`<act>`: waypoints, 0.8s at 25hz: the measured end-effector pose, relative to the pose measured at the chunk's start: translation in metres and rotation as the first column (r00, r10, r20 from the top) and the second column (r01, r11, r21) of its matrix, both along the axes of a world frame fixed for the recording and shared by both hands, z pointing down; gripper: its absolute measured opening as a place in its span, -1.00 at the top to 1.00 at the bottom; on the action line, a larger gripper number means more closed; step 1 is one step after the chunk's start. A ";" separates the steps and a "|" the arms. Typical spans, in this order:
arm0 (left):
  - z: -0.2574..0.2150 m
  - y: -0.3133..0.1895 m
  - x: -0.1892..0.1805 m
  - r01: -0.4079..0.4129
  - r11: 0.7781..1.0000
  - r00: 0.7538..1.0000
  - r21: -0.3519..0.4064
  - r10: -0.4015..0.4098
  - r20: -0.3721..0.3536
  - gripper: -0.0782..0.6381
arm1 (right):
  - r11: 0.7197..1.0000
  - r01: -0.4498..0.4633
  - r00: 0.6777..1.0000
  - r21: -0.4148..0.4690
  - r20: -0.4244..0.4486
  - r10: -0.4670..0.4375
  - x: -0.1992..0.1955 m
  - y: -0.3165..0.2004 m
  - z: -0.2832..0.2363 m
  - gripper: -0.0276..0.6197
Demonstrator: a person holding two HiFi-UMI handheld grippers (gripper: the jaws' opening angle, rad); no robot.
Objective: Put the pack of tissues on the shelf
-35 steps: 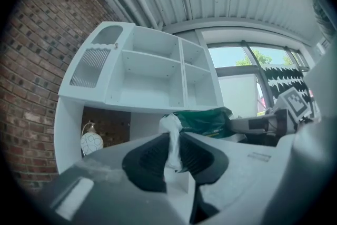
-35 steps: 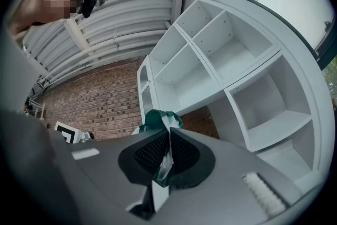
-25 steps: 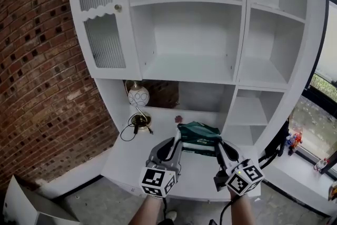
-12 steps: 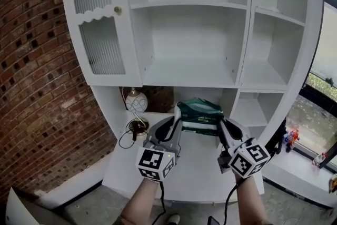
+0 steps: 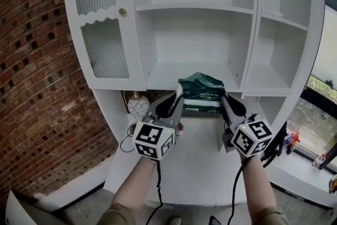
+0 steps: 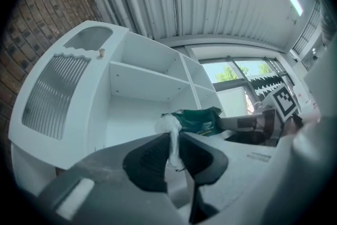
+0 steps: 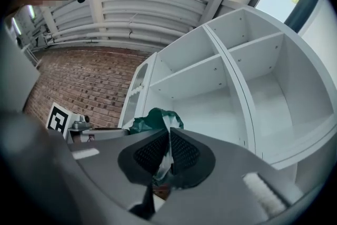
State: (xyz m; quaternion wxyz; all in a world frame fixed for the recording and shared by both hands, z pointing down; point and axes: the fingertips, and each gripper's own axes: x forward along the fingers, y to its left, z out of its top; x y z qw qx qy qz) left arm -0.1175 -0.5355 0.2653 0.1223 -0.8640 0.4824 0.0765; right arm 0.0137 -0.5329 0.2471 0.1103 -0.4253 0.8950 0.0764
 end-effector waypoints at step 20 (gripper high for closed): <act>-0.042 -0.066 -0.003 -0.032 0.999 0.999 -0.036 0.033 0.024 0.61 | 0.993 -0.112 0.988 0.035 -0.103 0.115 -0.007 -0.064 -0.045 0.89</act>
